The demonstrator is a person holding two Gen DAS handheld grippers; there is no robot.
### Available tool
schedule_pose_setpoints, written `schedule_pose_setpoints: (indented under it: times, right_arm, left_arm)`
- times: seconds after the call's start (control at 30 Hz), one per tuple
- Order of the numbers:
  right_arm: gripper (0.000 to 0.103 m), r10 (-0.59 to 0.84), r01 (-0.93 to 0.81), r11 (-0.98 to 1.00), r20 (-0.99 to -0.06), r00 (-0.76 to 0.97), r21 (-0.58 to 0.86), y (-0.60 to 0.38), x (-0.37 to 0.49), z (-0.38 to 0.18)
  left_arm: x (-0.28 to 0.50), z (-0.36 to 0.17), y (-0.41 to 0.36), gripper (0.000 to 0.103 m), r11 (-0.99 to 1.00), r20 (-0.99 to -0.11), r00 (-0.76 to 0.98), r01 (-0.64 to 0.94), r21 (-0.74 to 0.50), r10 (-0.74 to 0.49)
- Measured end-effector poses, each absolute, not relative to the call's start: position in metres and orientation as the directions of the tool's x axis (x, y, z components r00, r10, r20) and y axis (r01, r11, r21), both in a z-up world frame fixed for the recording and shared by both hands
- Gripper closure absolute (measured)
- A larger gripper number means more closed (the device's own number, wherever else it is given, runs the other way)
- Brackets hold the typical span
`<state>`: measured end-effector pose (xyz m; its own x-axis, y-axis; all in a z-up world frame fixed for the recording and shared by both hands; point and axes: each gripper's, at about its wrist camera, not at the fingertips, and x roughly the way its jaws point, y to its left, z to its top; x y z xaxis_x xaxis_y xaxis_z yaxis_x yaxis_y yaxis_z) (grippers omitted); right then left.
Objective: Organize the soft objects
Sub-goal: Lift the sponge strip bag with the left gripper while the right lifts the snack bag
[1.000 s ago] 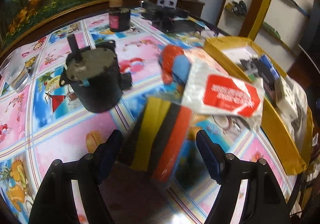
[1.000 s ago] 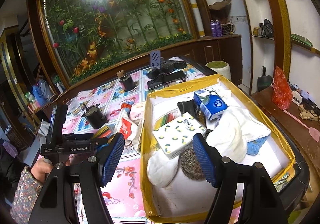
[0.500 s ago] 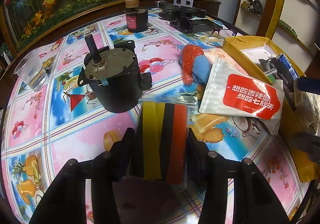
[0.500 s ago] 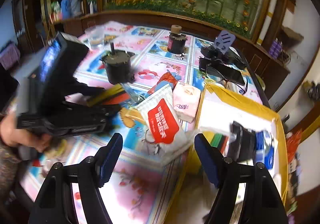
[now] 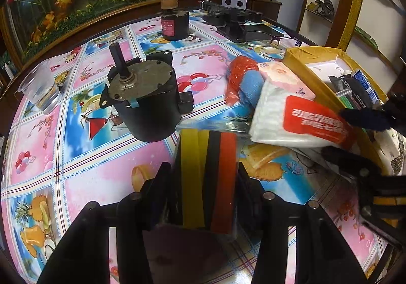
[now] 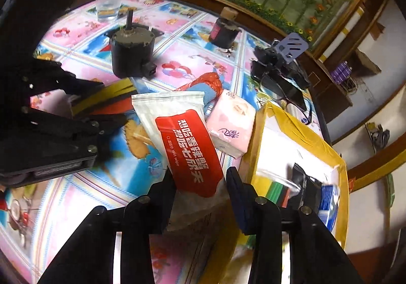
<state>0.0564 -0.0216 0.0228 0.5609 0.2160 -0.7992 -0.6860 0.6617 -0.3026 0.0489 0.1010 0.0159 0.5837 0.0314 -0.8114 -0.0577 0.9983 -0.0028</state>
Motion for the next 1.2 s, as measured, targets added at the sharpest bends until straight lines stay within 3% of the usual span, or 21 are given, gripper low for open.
schedule_pose_setpoints:
  times: [0.23,0.57,1.2]
  right_arm:
    - [0.060,0.344,-0.668,0.738,-0.799,0.494,-0.095,-0.046,0.022,0.033]
    - [0.060,0.470,-0.556,0.821,-0.709,0.525,0.132,-0.094,0.005,0.041]
    - [0.060,0.519,-0.549,0.812,-0.674,0.525,0.198,-0.103,-0.006,0.049]
  left_arm:
    - [0.045,0.022,0.103,0.055,0.998,-0.800,0.599,-0.065,-0.017,0.025]
    - [0.037,0.038,0.098,0.055,0.998,-0.748,0.664,-0.047,-0.048,-0.004]
    - [0.031,0.049,0.083,0.055,0.999,-0.709,0.705,-0.015,-0.048,-0.024]
